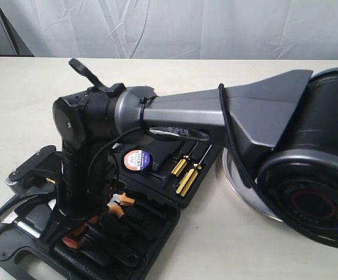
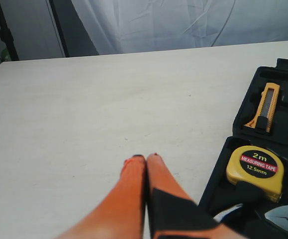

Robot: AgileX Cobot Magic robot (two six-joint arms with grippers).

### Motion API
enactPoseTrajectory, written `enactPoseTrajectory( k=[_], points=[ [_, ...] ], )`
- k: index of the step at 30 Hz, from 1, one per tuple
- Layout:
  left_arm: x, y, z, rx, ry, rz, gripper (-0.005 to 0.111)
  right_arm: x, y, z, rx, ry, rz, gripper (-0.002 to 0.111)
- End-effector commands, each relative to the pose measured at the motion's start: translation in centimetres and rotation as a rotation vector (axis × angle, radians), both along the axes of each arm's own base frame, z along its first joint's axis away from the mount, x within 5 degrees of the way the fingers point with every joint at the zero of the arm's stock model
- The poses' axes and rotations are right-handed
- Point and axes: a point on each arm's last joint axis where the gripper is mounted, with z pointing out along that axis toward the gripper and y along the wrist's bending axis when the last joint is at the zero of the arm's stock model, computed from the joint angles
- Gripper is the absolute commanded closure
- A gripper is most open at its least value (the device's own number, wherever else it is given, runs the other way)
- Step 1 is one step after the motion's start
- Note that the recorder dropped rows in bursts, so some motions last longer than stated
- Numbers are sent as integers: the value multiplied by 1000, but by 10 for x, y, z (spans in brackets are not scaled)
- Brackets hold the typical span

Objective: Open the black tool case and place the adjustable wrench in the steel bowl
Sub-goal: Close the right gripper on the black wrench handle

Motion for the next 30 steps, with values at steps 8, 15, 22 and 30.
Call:
enactPoseTrajectory(
  k=[8, 15, 22, 30],
  points=[
    [0, 0, 3, 4, -20, 1, 107, 3, 1, -31, -73, -20, -34, 60],
    [0, 0, 3, 4, -20, 1, 107, 3, 1, -42, -97, -16, -29, 70],
    [0, 0, 3, 4, -20, 1, 107, 5, -1, -43, -109, -38, -15, 109],
    [0, 0, 3, 4, -20, 1, 107, 8, 1, -18, -50, -89, -18, 109]
  ],
)
